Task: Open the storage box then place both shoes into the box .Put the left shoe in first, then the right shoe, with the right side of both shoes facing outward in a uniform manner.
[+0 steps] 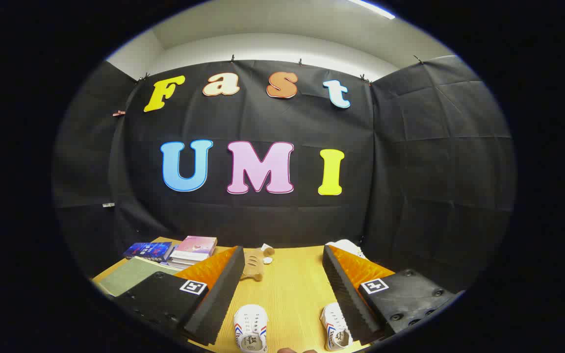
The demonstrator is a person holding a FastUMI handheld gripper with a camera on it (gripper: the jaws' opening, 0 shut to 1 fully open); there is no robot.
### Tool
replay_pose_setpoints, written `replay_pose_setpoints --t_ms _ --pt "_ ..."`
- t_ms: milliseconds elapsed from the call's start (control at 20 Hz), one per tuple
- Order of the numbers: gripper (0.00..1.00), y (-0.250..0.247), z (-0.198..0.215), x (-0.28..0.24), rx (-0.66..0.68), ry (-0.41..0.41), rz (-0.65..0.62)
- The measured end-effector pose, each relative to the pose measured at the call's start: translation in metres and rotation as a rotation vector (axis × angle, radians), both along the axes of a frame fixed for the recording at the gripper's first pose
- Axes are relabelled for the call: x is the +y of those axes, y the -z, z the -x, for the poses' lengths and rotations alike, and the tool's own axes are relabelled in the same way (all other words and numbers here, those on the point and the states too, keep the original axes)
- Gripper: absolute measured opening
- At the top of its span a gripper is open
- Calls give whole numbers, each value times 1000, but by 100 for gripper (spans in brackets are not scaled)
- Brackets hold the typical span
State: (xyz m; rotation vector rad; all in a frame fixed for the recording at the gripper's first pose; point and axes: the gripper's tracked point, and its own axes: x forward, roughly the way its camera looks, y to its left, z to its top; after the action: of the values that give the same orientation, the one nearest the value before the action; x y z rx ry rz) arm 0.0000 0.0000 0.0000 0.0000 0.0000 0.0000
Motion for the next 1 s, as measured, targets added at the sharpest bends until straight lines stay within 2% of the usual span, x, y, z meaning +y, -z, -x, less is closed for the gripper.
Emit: replay_pose_setpoints --t_ms 750,1000 --pt "98 6 -9 20 41 16 5" --pt "98 17 -16 25 92 -13 8"
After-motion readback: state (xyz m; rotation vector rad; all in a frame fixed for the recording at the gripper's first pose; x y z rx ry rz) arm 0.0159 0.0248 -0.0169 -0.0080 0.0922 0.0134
